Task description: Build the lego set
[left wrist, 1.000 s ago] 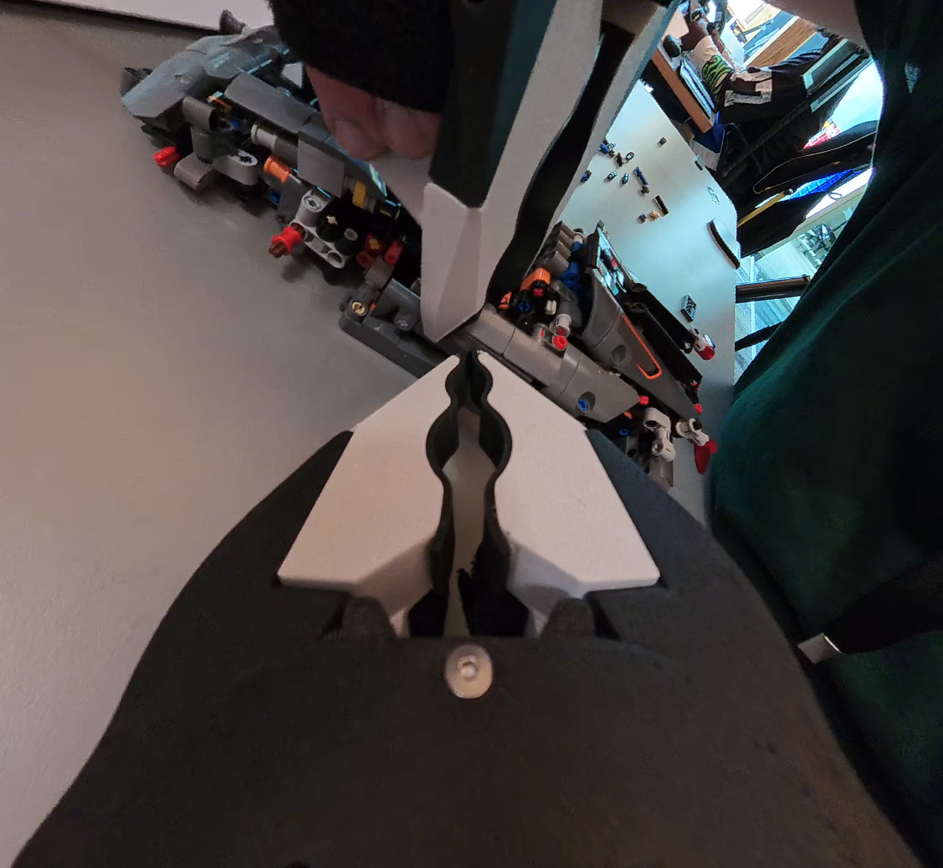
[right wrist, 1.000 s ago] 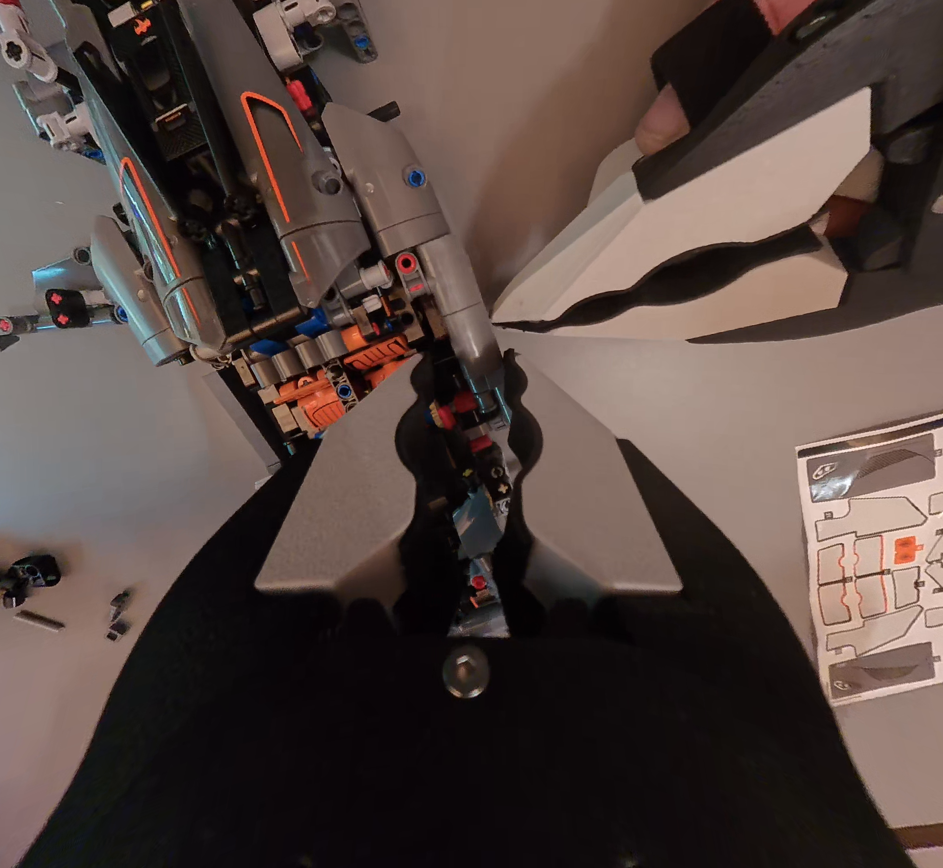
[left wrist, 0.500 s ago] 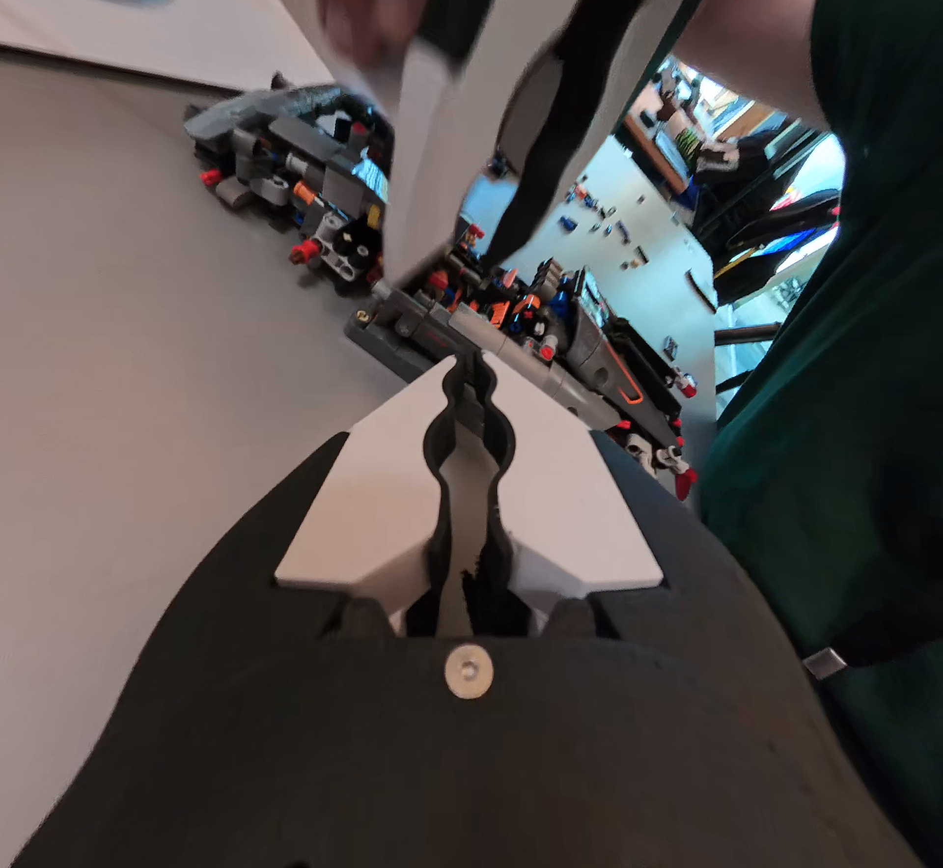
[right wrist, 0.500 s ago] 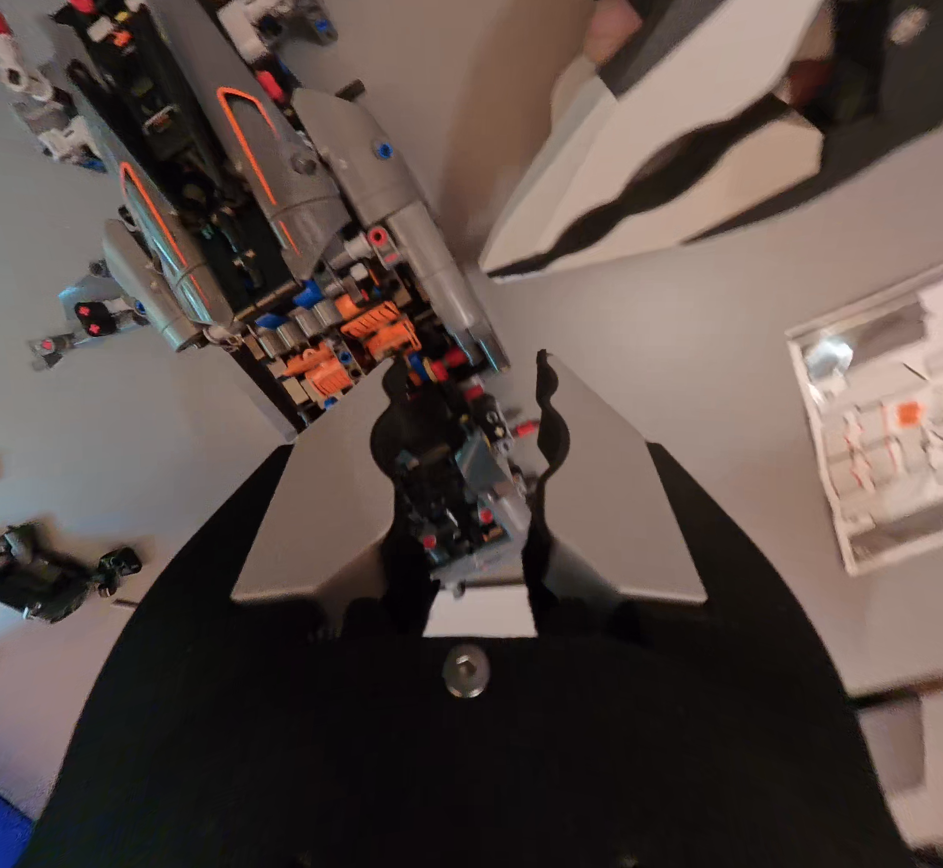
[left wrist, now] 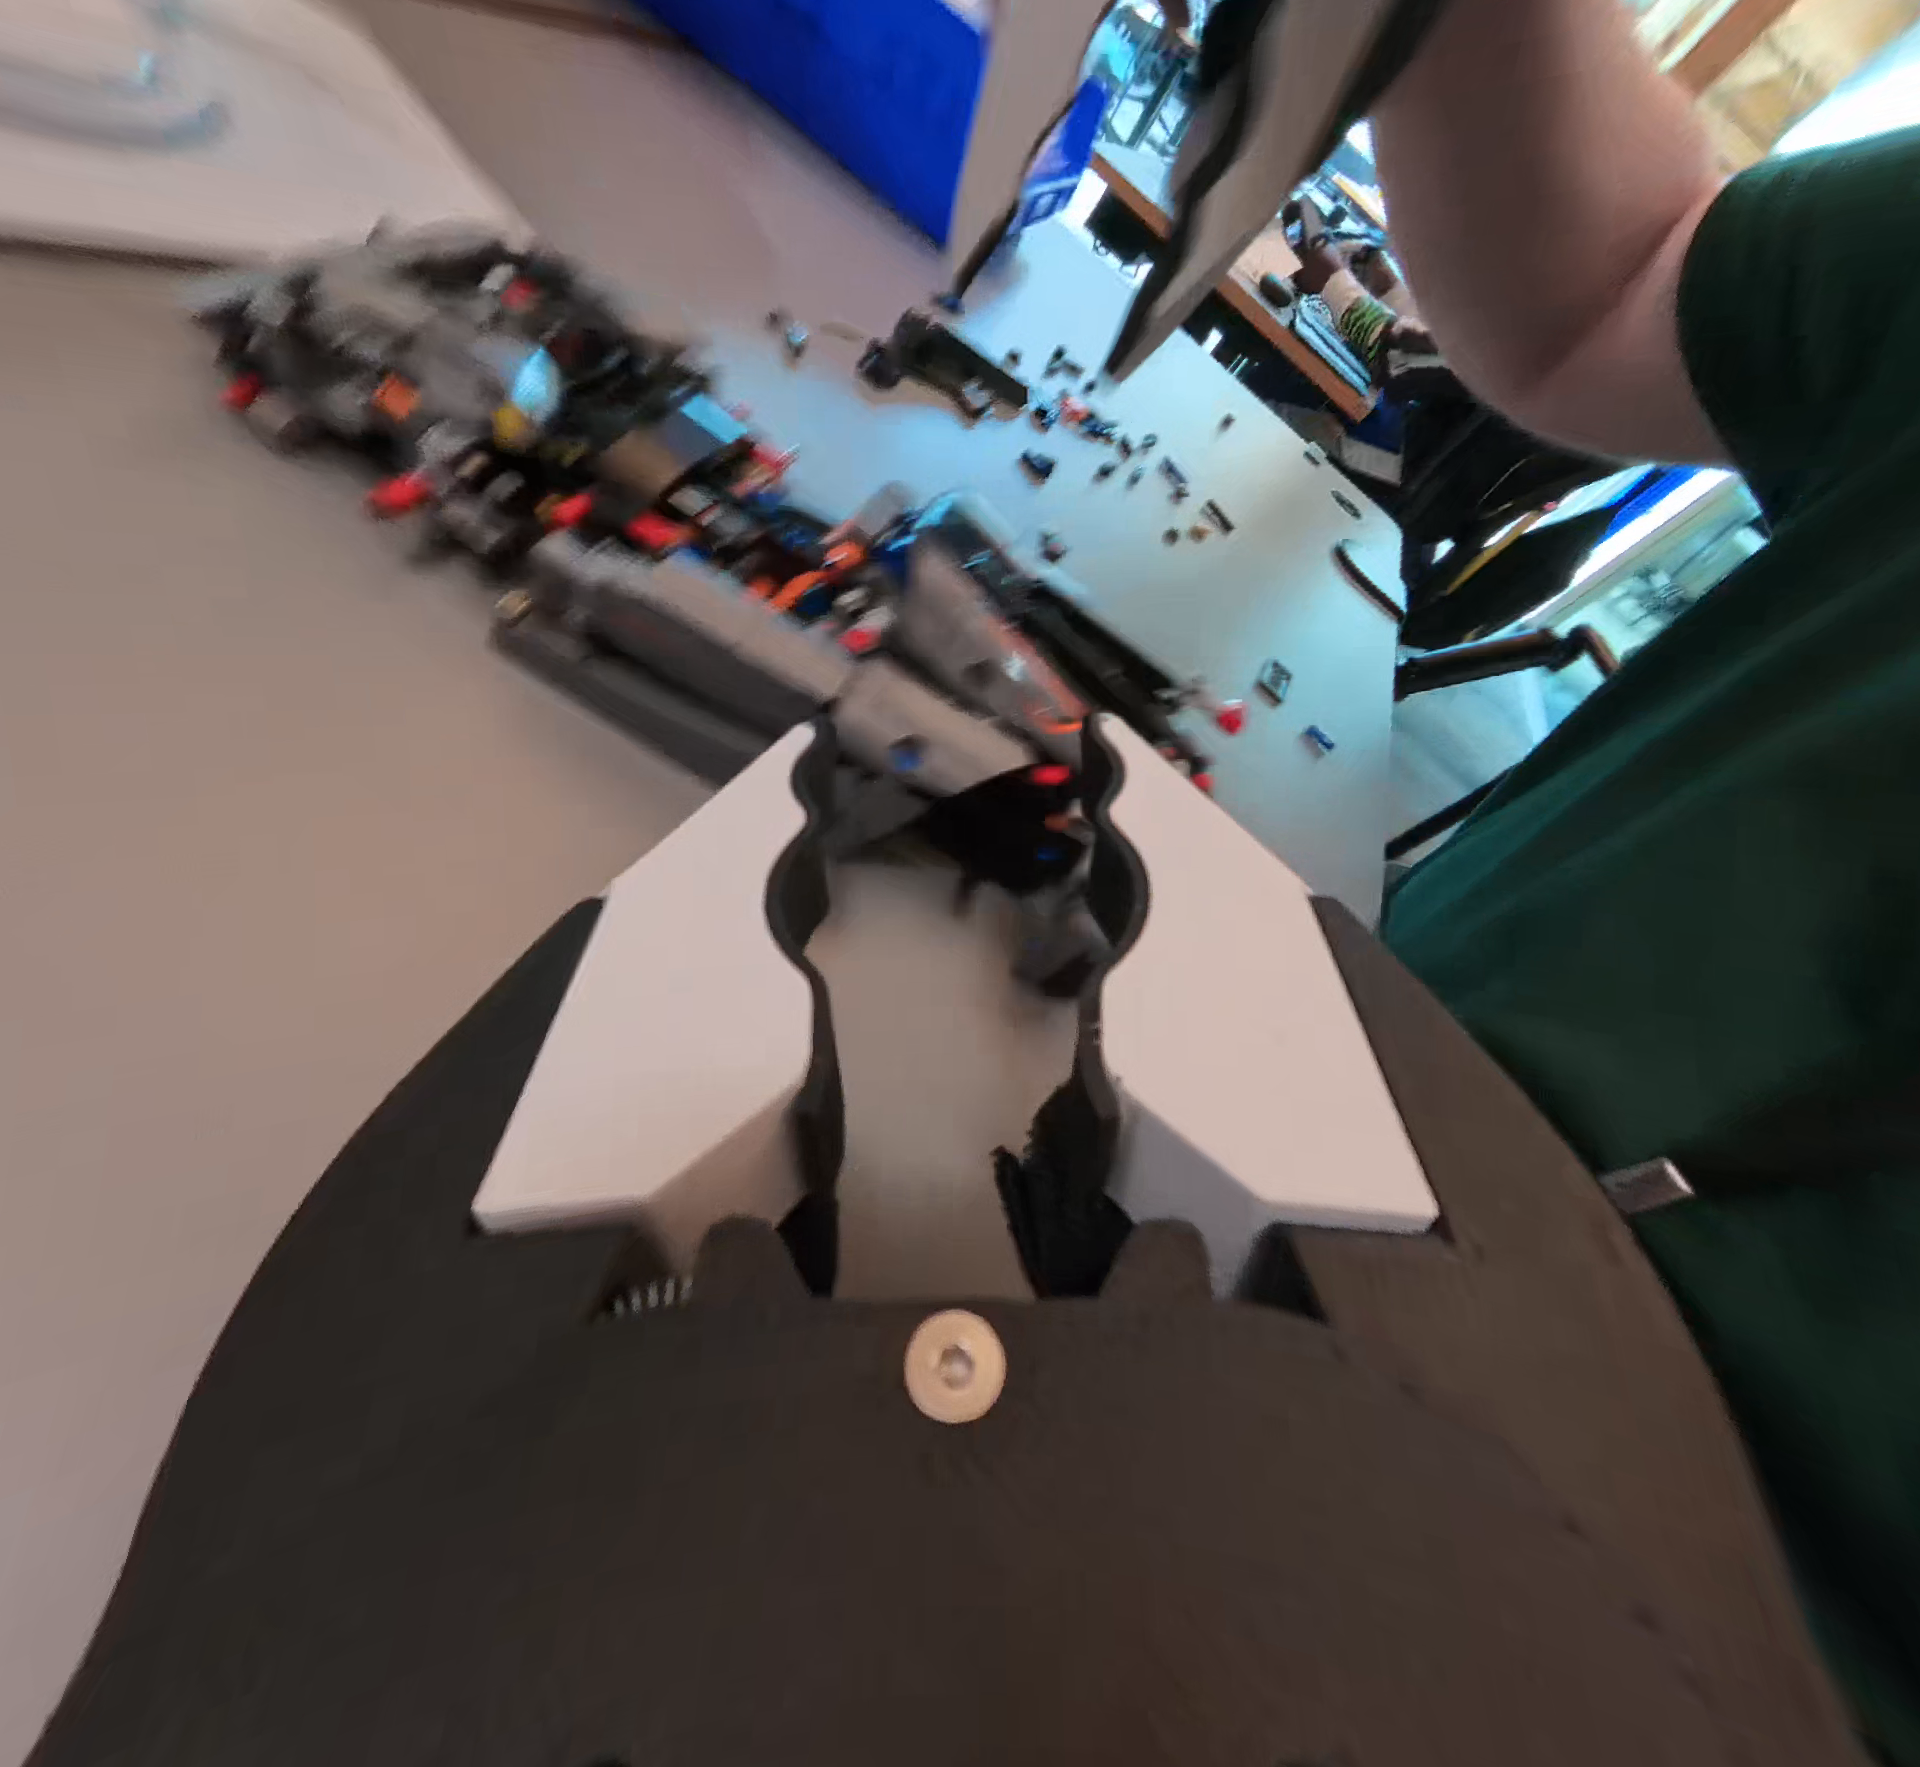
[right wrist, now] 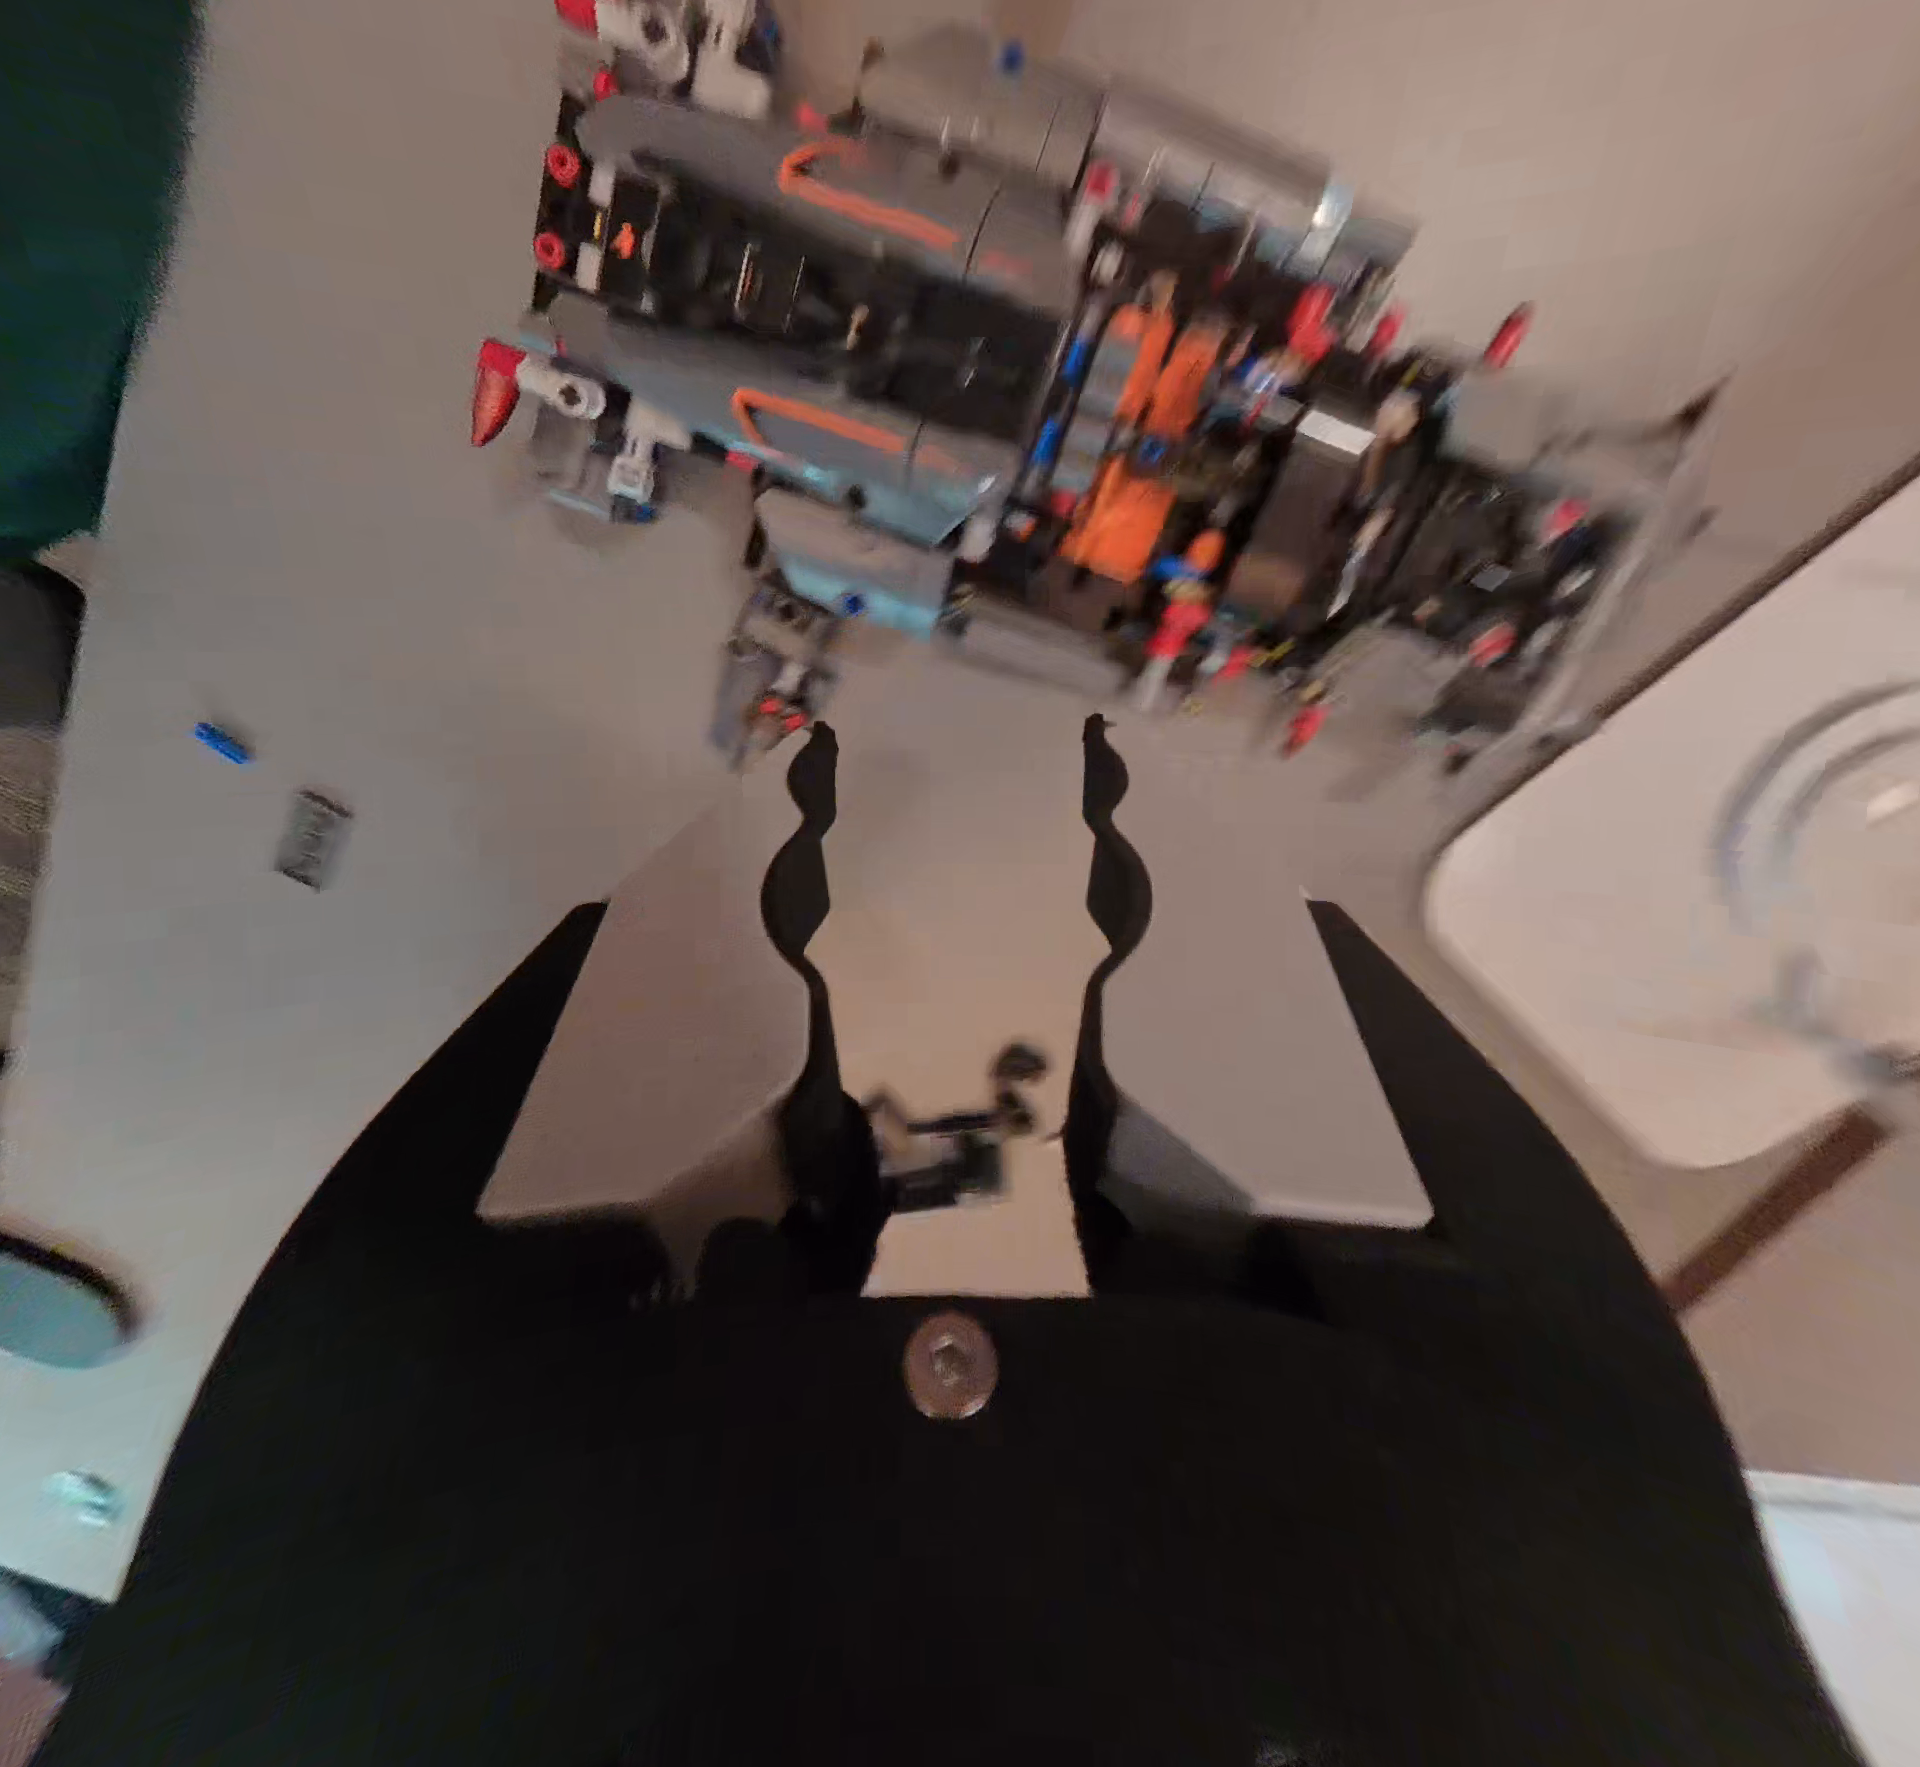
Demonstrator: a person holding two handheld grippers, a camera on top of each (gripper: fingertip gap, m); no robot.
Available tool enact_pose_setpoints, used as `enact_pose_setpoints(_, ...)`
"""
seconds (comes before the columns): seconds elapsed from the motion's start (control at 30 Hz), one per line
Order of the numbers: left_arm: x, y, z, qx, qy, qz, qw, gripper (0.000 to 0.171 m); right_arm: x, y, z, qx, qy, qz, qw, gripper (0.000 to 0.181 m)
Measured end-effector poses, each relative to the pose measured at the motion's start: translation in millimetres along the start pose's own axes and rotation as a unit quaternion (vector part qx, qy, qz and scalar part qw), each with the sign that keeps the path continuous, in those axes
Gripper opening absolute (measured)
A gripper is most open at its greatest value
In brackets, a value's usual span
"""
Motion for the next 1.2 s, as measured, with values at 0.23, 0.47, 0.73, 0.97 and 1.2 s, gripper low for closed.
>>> enact_pose_setpoints(0.23, 19, -25, 98, 0.015, -0.194, -0.010, 0.981, 0.049, -49, -53, -35, 0.006, -0.152, 0.028, 0.988, 0.047)
enact_pose_setpoints(0.47, -26, -86, 127, 0.093, -0.352, -0.134, 0.922, 0.041, -60, -92, -44, -0.017, -0.197, 0.075, 0.977, 0.023)
enact_pose_setpoints(0.73, -33, -66, 114, 0.115, -0.358, -0.166, 0.912, 0.026, -61, -86, -55, -0.015, -0.191, 0.135, 0.972, 0.012)
enact_pose_setpoints(0.97, -38, -21, 88, 0.083, -0.336, -0.194, 0.918, 0.027, -56, -81, -59, -0.006, -0.188, 0.191, 0.963, 0.012)
enact_pose_setpoints(1.2, -38, 29, 48, 0.089, -0.320, -0.218, 0.917, 0.027, -40, -77, -54, 0.012, -0.199, 0.284, 0.938, 0.012)
Point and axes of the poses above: each gripper's, where its closed fingertips meet, y back along the fingers, x out of its top, z = x × y across the jaws, the point moved 7 cm from there along y, back along the fingers, and after that the axes turned 14 degrees about x, right-handed, at the moved point
